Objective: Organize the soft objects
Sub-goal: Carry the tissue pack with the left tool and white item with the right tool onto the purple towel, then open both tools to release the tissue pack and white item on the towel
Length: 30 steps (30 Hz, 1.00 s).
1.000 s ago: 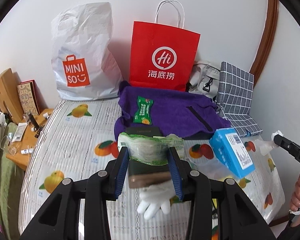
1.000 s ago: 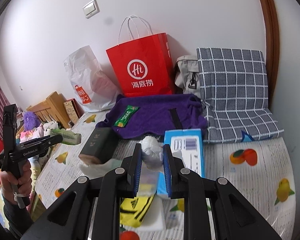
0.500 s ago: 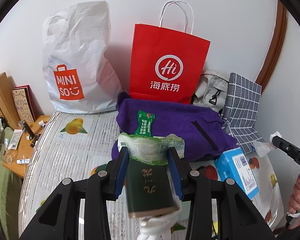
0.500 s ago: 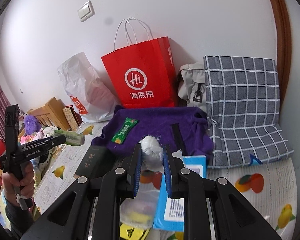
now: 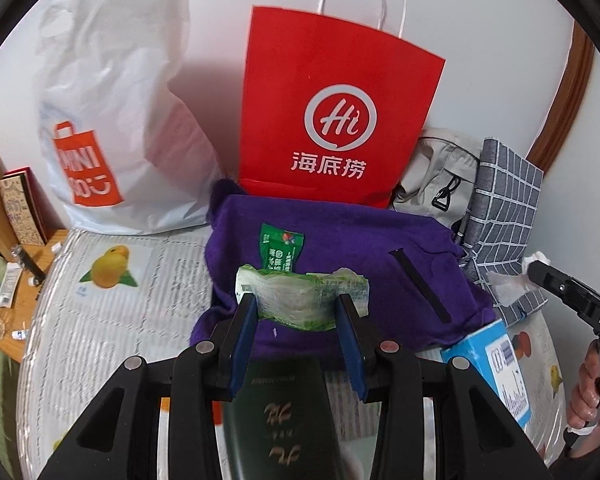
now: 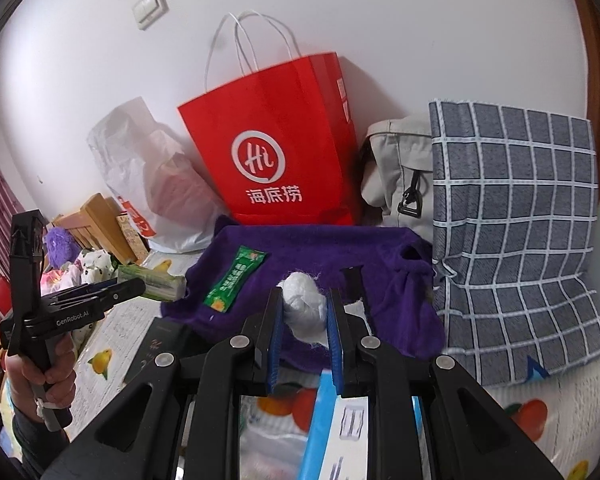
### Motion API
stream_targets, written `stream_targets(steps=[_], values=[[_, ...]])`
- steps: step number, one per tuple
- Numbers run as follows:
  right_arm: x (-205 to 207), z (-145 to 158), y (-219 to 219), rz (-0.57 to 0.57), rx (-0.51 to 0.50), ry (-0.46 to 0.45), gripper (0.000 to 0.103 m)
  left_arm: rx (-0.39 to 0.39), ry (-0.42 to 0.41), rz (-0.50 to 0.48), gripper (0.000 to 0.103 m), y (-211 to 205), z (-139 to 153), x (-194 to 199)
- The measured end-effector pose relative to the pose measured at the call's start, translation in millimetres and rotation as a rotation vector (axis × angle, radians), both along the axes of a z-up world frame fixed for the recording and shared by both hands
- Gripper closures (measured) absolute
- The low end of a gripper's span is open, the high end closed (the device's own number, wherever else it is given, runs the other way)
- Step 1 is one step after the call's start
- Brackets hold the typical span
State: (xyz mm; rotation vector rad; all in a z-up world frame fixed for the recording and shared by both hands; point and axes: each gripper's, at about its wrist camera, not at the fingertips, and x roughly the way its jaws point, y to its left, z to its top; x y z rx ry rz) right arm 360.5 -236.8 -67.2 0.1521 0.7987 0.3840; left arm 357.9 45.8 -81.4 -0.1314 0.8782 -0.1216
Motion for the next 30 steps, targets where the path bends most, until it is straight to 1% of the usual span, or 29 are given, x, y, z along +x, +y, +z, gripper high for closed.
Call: stream_targets(steps=[3, 8, 12, 15, 21, 24, 30], values=[[19, -7, 3, 0.011, 0.009, 0.026, 0.083, 0.001, 0.014, -0.007, 0.065, -4, -9, 13], [37, -15, 7, 0.028, 0.001, 0.038, 0.083, -0.01, 0.044, -0.015, 0.065, -10, -23, 36], [54, -32, 10, 0.041, -0.018, 0.079, 0.083, -0.015, 0.06, -0.024, 0.065, -16, -33, 51], [63, -46, 10, 0.043, -0.037, 0.117, 0.083, -0.003, 0.075, -0.029, 0.065, -18, -42, 59], [74, -68, 13, 0.057, -0.058, 0.19, 0.082, 0.012, 0.123, -0.047, 0.065, -18, -57, 64], [74, -73, 18, 0.068, -0.076, 0.202, 0.079, 0.007, 0.137, -0.053, 0.063, -16, -61, 64], [72, -76, 24, 0.088, -0.074, 0.214, 0.079, 0.011, 0.151, -0.066, 0.062, -12, -62, 64]])
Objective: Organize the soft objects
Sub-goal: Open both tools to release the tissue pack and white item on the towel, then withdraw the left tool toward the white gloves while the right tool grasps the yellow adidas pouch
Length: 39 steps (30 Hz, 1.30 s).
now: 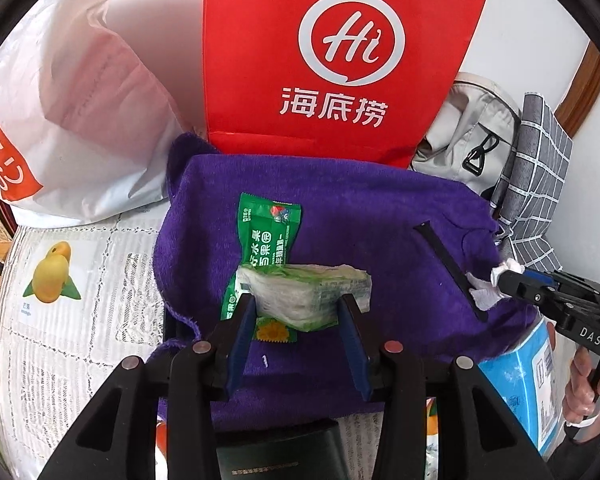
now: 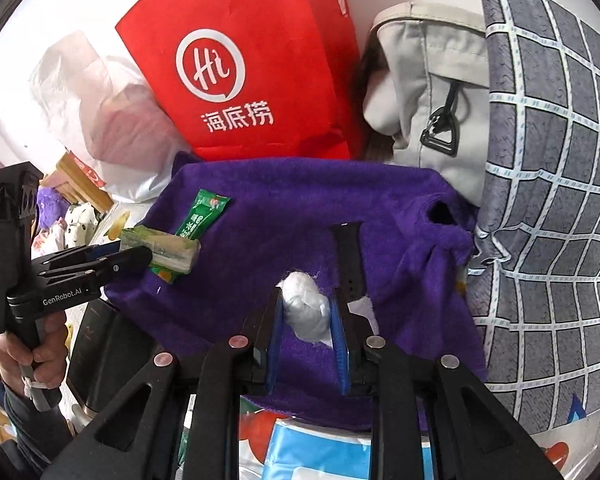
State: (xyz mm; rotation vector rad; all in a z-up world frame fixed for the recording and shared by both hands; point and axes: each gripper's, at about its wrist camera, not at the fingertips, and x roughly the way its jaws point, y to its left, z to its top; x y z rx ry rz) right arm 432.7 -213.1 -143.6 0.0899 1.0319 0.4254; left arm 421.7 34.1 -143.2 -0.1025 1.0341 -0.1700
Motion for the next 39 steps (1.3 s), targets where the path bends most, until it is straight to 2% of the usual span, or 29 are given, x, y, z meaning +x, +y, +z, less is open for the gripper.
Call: stream_targets(steps=[2, 4, 6, 9, 12, 17, 22, 26, 30, 39], values=[[-3, 3, 3, 0.015, 0.005, -0.01, 0.079, 0.003, 0.007, 0.01, 0.061, 3, -1, 0], [-4, 6, 5, 0.024, 0.0, -0.023, 0.071, 0.009, 0.027, 0.015, 0.057, 6, -3, 0], [-7, 10, 6, 0.026, -0.003, -0.037, 0.058, 0.018, 0.036, 0.019, 0.053, 7, -4, -2], [-12, 16, 8, 0.025, 0.003, -0.053, 0.054, 0.025, 0.045, 0.018, 0.046, 8, -4, -7], [-20, 23, 9, 0.014, 0.012, -0.067, 0.048, 0.041, 0.035, 0.016, 0.046, 9, 1, -16], [-43, 34, 10, 0.02, 0.02, -0.082, 0.047, 0.041, 0.012, 0.021, 0.046, 18, 19, -39], [-82, 50, 14, 0.035, -0.006, -0.114, 0.046, 0.026, -0.041, 0.049, 0.046, 43, 51, -85], [-121, 59, 14, 0.023, -0.004, -0.162, 0.034, 0.026, -0.062, 0.077, 0.046, 62, 67, -119], [-157, 63, 11, -0.019, -0.047, -0.192, 0.034, 0.048, -0.084, 0.097, 0.046, 77, 82, -154], [-219, 59, -13, -0.09, 0.027, -0.15, 0.034, -0.002, -0.121, 0.118, 0.046, 90, 88, -214]])
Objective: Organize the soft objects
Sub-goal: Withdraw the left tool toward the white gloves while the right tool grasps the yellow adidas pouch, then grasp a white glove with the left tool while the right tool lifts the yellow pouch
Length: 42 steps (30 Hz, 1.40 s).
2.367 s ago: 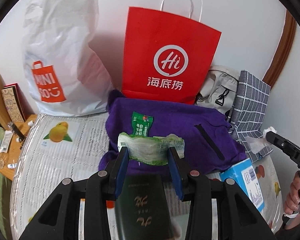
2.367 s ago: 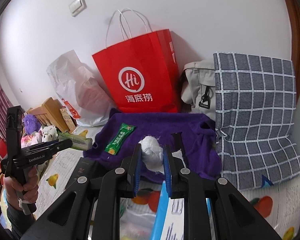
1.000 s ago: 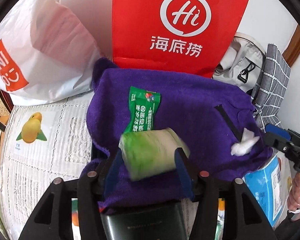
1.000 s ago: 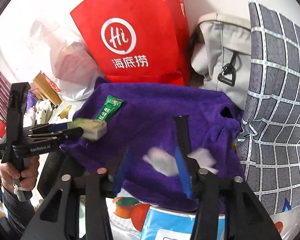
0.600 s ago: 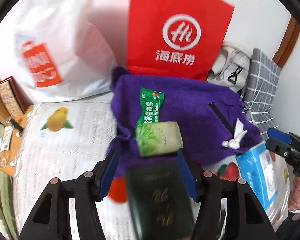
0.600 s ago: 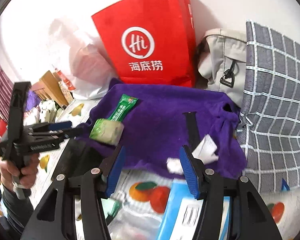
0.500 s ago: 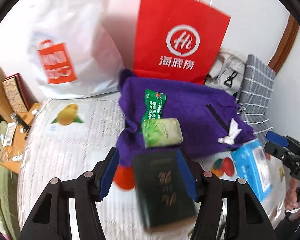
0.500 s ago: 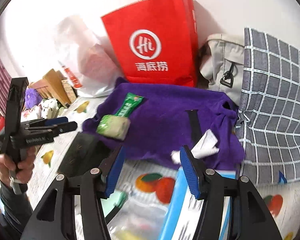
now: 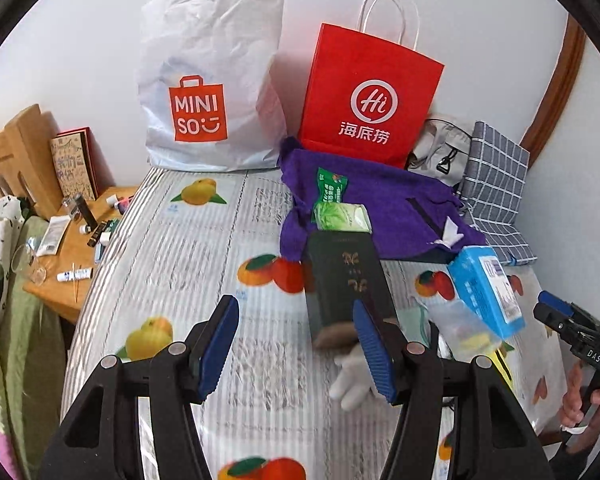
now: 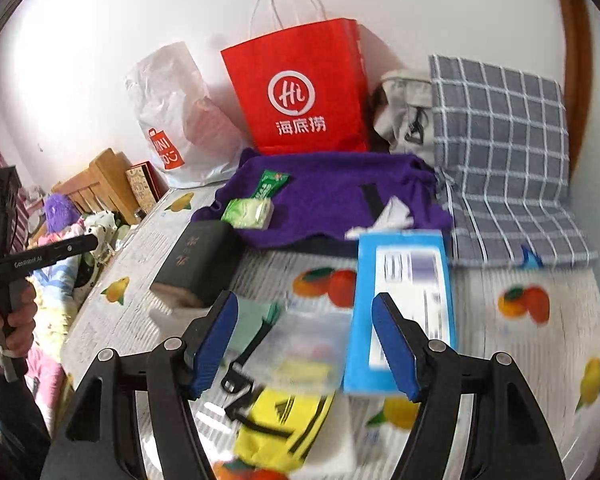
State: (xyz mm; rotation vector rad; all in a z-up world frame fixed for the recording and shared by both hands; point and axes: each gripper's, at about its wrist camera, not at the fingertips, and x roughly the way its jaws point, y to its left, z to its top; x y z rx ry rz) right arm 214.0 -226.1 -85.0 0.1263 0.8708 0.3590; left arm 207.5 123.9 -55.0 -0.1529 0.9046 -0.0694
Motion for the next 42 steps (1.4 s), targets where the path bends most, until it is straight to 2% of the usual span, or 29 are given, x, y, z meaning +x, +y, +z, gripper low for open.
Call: stream_targets(steps=[3, 8, 16, 20, 25, 26, 28, 30, 39, 42], values=[[-14, -3, -3, -0.008, 0.019, 0.032, 0.034, -0.014, 0.006, -0.003, 0.046, -1, -3, -10], [-35, -6, -7, -0.035, -0.004, 0.026, 0.034, 0.007, -0.005, -0.021, 0.046, -8, -4, -23], [-52, -39, -16, -0.068, 0.036, 0.109, 0.033, -0.01, 0.021, -0.052, 0.046, -23, -27, -27], [-54, -52, -4, -0.035, 0.044, 0.139, 0.033, -0.023, 0.054, -0.057, 0.046, -28, -44, -25], [-53, -66, 26, 0.029, -0.031, 0.148, 0.033, -0.036, 0.087, -0.066, 0.046, -31, -62, -23], [-52, -70, 30, 0.028, -0.051, 0.158, 0.035, -0.038, 0.091, -0.067, 0.046, -31, -64, -23], [-50, -79, 37, 0.027, -0.087, 0.167, 0.05, -0.046, 0.099, -0.066, 0.046, -31, -69, -23], [-51, -79, 39, 0.022, -0.098, 0.15, 0.071, -0.056, 0.107, -0.067, 0.046, -31, -74, -23], [-75, -51, 28, 0.091, 0.023, 0.105, 0.073, -0.077, 0.127, -0.099, 0.046, -49, -89, -16], [-88, -38, 16, 0.079, 0.036, 0.069, 0.073, -0.067, 0.122, -0.106, 0.046, -61, -92, -10]])
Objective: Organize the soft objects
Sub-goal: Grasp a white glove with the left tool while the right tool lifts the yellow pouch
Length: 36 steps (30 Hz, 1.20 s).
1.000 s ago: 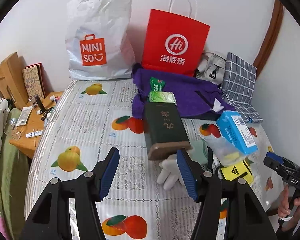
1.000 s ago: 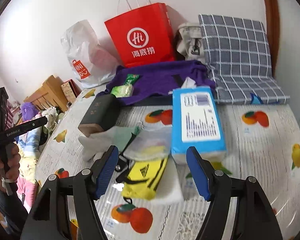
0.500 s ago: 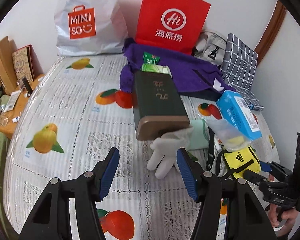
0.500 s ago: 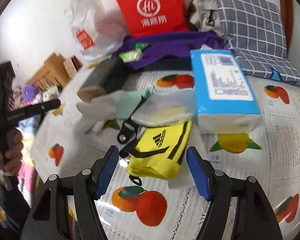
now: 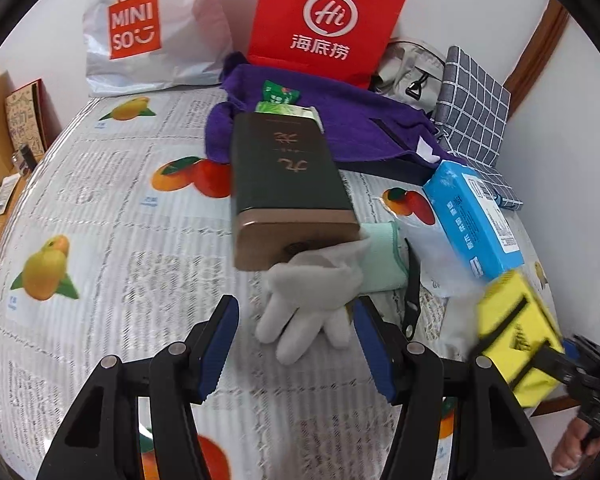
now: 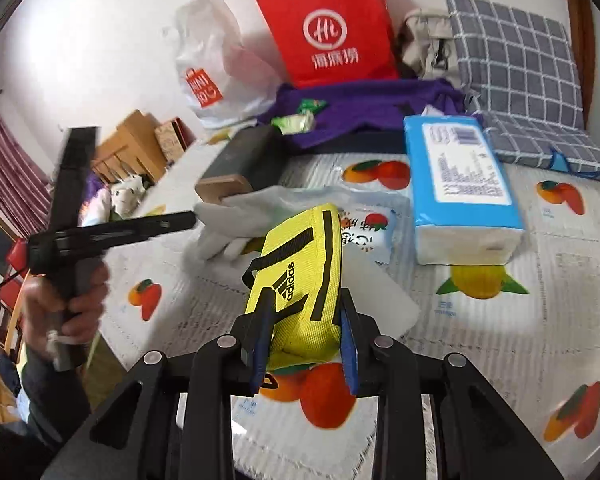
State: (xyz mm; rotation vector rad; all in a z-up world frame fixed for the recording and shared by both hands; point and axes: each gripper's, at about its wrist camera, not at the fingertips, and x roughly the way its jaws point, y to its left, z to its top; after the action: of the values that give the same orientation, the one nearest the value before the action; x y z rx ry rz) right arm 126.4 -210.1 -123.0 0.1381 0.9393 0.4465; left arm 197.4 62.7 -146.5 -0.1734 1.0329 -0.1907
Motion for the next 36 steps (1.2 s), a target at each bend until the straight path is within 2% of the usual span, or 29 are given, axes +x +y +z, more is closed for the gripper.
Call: stream_targets(steps=[4, 7, 11, 13, 16, 17, 18, 19, 23, 24, 26, 28, 30, 36], values=[[-12, 13, -26, -0.056, 0.006, -0.038, 0.073, 0.026, -0.008, 0.004, 0.045, -18, -8, 11], [-15, 14, -50, -0.12, -0.029, -0.05, 0.073, 0.065, 0.004, -0.001, 0.045, -31, -17, 18], [-12, 2, -84, -0.205, -0.031, -0.02, 0.073, 0.12, -0.005, 0.007, 0.045, -44, -24, 25], [-10, -7, -94, -0.23, -0.04, 0.0, 0.073, 0.122, -0.008, 0.013, 0.045, -47, -27, 27], [-6, -24, -102, -0.226, -0.039, 0.046, 0.073, 0.142, -0.019, 0.016, 0.047, -52, -29, 30], [-4, -30, -102, -0.224, -0.039, 0.059, 0.073, 0.149, -0.025, 0.014, 0.051, -53, -29, 30], [-2, -38, -102, -0.222, -0.038, 0.076, 0.073, 0.153, -0.027, 0.014, 0.06, -54, -30, 30], [-1, -43, -103, -0.219, -0.031, 0.087, 0.073, 0.15, -0.026, 0.013, 0.065, -54, -30, 30], [3, -55, -105, -0.209, 0.003, 0.11, 0.073, 0.106, -0.027, 0.01, 0.077, -48, -29, 27], [4, -57, -104, -0.203, 0.008, 0.116, 0.072, 0.088, -0.029, 0.006, 0.083, -45, -28, 24], [7, -62, -102, -0.191, 0.021, 0.14, 0.069, 0.059, -0.029, 0.001, 0.085, -41, -25, 19], [9, -66, -102, -0.194, 0.021, 0.153, 0.066, 0.061, -0.032, 0.003, 0.086, -37, -23, 13], [10, -68, -102, -0.204, 0.013, 0.159, 0.054, 0.062, -0.032, 0.001, 0.087, -33, -21, 6], [7, -64, -96, -0.204, -0.012, 0.146, 0.035, 0.06, -0.041, 0.02, 0.087, -19, -12, -15]])
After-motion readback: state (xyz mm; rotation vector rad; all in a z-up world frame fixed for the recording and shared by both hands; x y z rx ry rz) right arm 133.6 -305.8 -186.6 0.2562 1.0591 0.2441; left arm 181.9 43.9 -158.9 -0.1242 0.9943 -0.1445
